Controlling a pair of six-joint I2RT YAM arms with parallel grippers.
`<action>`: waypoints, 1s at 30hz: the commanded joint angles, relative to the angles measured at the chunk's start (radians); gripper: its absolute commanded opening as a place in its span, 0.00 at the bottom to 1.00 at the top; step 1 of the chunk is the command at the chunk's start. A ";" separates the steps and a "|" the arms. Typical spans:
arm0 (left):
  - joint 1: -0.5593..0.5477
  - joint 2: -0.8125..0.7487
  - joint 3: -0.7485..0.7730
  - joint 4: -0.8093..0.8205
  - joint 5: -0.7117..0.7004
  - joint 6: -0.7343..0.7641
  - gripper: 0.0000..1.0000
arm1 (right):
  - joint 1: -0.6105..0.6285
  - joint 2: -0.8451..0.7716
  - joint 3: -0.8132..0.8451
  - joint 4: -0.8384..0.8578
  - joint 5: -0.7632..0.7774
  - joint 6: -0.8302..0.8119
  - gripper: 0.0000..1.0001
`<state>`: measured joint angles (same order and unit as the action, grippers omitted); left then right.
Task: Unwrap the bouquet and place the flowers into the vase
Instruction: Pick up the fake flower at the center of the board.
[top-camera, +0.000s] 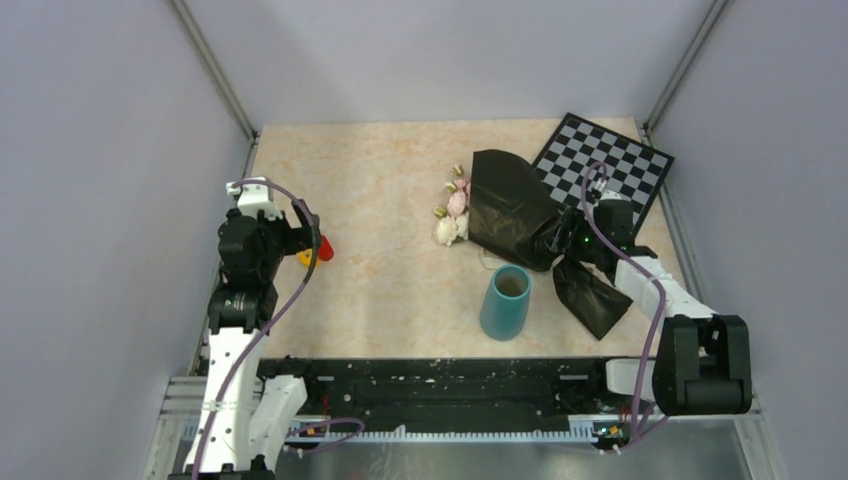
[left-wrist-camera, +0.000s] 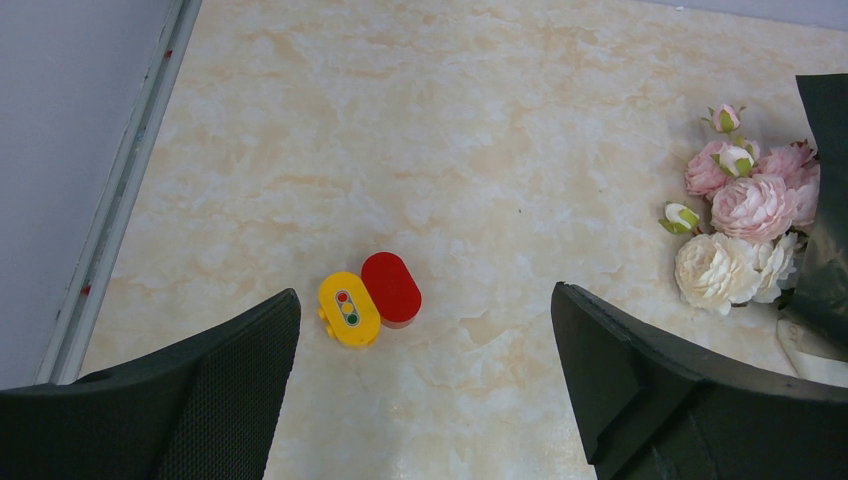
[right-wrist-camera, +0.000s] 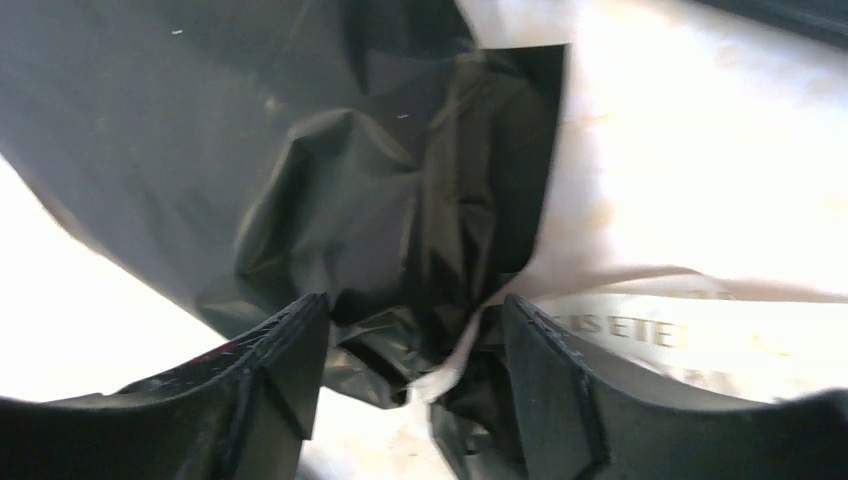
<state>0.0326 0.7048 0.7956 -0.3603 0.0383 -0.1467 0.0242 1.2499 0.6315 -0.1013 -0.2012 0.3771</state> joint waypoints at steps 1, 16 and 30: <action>0.005 -0.007 0.012 0.030 0.028 0.012 0.99 | 0.005 -0.054 0.091 -0.143 0.205 -0.044 0.70; 0.005 0.001 0.007 0.040 0.060 0.004 0.99 | 0.004 -0.134 -0.016 -0.178 0.071 0.002 0.75; 0.004 -0.008 0.005 0.046 0.074 -0.005 0.99 | 0.098 -0.265 -0.084 -0.239 -0.017 0.117 0.74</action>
<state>0.0326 0.7090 0.7956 -0.3592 0.0921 -0.1474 0.0849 1.0222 0.5297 -0.3012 -0.2146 0.4614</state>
